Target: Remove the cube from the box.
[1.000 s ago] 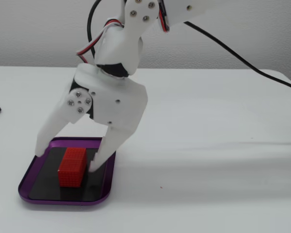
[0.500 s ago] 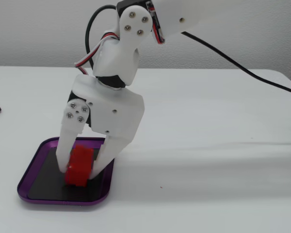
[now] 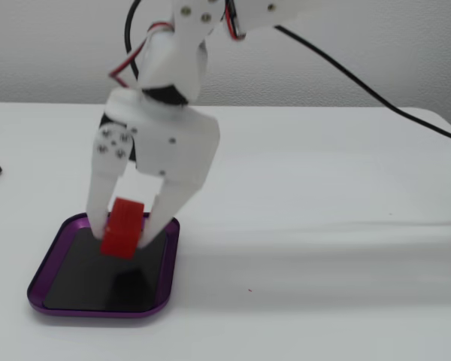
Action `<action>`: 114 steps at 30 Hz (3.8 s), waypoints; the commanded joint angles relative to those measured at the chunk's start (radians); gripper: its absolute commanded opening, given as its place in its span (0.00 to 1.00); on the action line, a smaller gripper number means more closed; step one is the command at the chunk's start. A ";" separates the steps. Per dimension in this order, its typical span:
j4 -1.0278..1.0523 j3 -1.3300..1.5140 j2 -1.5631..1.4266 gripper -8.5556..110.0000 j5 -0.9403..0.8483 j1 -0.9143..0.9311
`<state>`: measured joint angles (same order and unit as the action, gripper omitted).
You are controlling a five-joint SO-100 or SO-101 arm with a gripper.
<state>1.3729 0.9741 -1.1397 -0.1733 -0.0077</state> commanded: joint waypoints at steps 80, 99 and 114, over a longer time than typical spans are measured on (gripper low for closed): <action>-0.483 1.792 -2.212 0.26 -0.037 0.179; -0.296 1.896 -2.171 0.25 0.202 0.158; -0.282 1.896 -2.171 0.07 0.202 0.155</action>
<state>1.0876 2.8639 -3.2843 0.0245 0.1534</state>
